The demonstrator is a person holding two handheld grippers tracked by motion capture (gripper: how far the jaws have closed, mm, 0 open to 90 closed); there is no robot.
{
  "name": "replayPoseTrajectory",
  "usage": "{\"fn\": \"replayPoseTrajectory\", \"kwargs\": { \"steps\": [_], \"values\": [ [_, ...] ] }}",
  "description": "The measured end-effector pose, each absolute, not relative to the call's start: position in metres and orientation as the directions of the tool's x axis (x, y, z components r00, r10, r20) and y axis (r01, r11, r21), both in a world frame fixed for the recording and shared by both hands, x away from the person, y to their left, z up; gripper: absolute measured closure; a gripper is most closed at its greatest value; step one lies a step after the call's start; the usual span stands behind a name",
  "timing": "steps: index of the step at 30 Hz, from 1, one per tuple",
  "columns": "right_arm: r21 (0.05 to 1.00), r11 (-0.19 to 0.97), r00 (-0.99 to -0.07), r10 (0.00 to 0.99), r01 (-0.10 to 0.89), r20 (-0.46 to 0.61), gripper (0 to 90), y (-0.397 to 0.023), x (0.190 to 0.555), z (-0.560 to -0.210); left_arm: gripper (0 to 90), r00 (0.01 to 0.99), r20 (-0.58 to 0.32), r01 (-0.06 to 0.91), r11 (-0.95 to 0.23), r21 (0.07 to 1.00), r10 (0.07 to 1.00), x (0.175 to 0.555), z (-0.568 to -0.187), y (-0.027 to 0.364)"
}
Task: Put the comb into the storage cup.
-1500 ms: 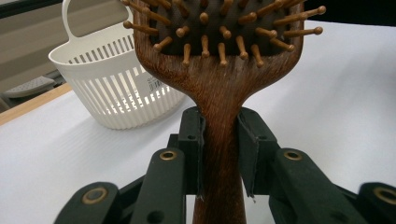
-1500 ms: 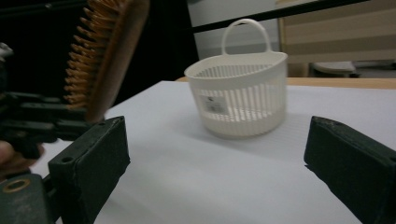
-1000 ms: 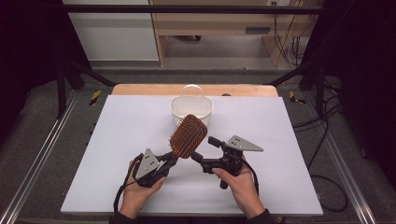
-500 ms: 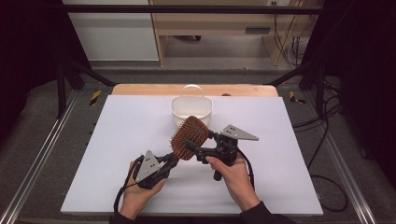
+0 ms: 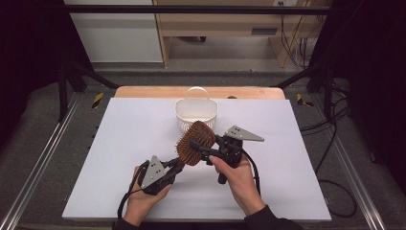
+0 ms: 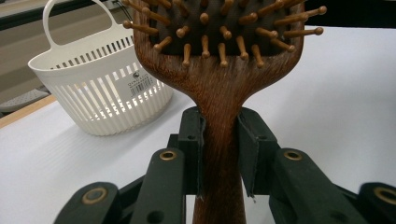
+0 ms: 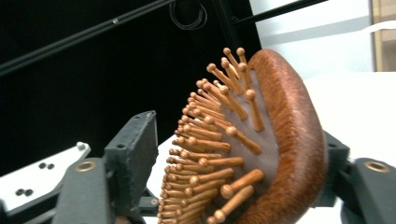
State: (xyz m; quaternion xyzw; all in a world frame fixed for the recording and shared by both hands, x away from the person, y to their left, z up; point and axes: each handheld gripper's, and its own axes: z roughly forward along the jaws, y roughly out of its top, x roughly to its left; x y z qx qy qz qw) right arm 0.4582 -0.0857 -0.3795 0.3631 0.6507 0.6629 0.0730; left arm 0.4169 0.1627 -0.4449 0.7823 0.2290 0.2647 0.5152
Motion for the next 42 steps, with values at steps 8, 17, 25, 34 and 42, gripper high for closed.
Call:
{"fn": "replayPoseTrajectory", "kwargs": {
  "steps": [8,17,25,34,42],
  "values": [
    [0.927,-0.141,-0.739,0.568,0.346,0.362,44.7,-0.081,0.452,-0.374,72.3,0.751,0.176,0.089,-0.362,0.928,0.637,0.417,-0.445,0.164],
    [0.935,-0.112,-0.742,0.581,0.336,0.336,51.3,-0.075,0.447,-0.371,72.1,0.761,0.145,0.119,-0.356,0.927,0.632,0.422,-0.449,0.163],
    [0.918,-0.179,-0.709,0.590,0.353,0.387,52.4,-0.075,0.446,-0.371,70.5,0.764,0.112,0.121,-0.311,0.943,0.636,0.424,-0.448,0.167],
    [0.889,-0.280,-0.644,0.614,0.362,0.456,52.2,-0.088,0.454,-0.370,44.2,0.731,0.045,0.142,-0.216,0.966,0.681,0.426,-0.444,0.179],
    [0.881,-0.325,-0.610,0.637,0.343,0.472,52.0,-0.111,0.460,-0.369,27.5,0.642,-0.005,0.152,-0.120,0.981,0.767,0.429,-0.444,0.203]
  ]
}}
